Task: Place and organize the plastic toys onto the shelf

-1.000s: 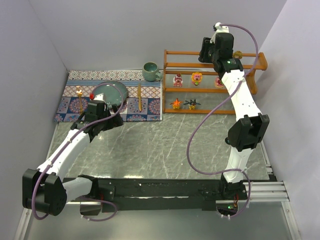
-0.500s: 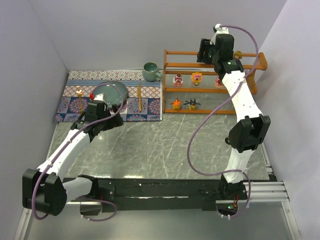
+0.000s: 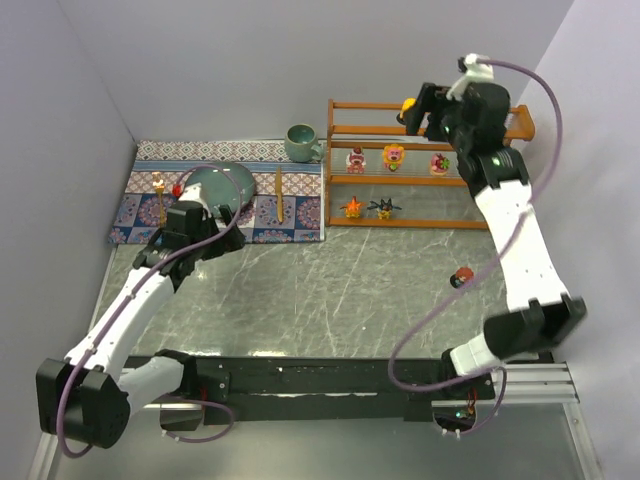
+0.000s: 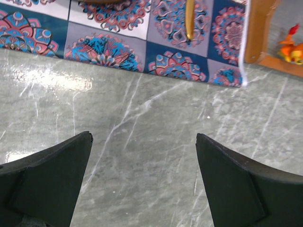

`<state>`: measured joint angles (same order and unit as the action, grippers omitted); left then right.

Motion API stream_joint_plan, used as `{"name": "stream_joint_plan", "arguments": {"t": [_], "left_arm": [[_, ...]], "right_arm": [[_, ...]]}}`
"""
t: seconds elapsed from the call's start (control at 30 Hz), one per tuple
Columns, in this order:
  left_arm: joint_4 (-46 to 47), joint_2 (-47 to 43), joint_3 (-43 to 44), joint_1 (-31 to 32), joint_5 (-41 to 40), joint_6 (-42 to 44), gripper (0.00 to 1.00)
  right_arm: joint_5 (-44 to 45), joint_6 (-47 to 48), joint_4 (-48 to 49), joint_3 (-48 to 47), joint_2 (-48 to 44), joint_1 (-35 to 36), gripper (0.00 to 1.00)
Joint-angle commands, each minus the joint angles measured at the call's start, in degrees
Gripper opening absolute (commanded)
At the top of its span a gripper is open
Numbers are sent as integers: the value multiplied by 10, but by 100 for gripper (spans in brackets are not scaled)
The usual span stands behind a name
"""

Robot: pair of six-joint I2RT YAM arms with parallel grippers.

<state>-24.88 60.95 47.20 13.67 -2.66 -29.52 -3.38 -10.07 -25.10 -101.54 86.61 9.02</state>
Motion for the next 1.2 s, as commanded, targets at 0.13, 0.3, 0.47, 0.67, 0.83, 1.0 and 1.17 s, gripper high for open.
{"name": "stream_joint_plan", "arguments": {"t": [0.13,0.3,0.47,0.67,0.83,1.0,1.17], "left_arm": [[8,-61,5,-1,22,4,97],[13,-85,-2,1,36,3,97],[18,-106,-6,3,38,2,97],[16,-117,-4,11,30,4,97],[12,-123,-4,27,9,9,97],[10,-123,-2,34,4,10,97],[10,-122,-3,36,8,9,97]], "right_arm": [[99,-51,-20,248,-173,-5,86],[151,-109,-21,410,-268,-8,88],[202,-158,-67,520,-332,-32,89],[156,-197,-65,648,-386,-139,88],[188,-219,-47,671,-359,-178,87],[186,-212,10,701,-353,-190,81],[195,-230,30,705,-333,-189,73]]}}
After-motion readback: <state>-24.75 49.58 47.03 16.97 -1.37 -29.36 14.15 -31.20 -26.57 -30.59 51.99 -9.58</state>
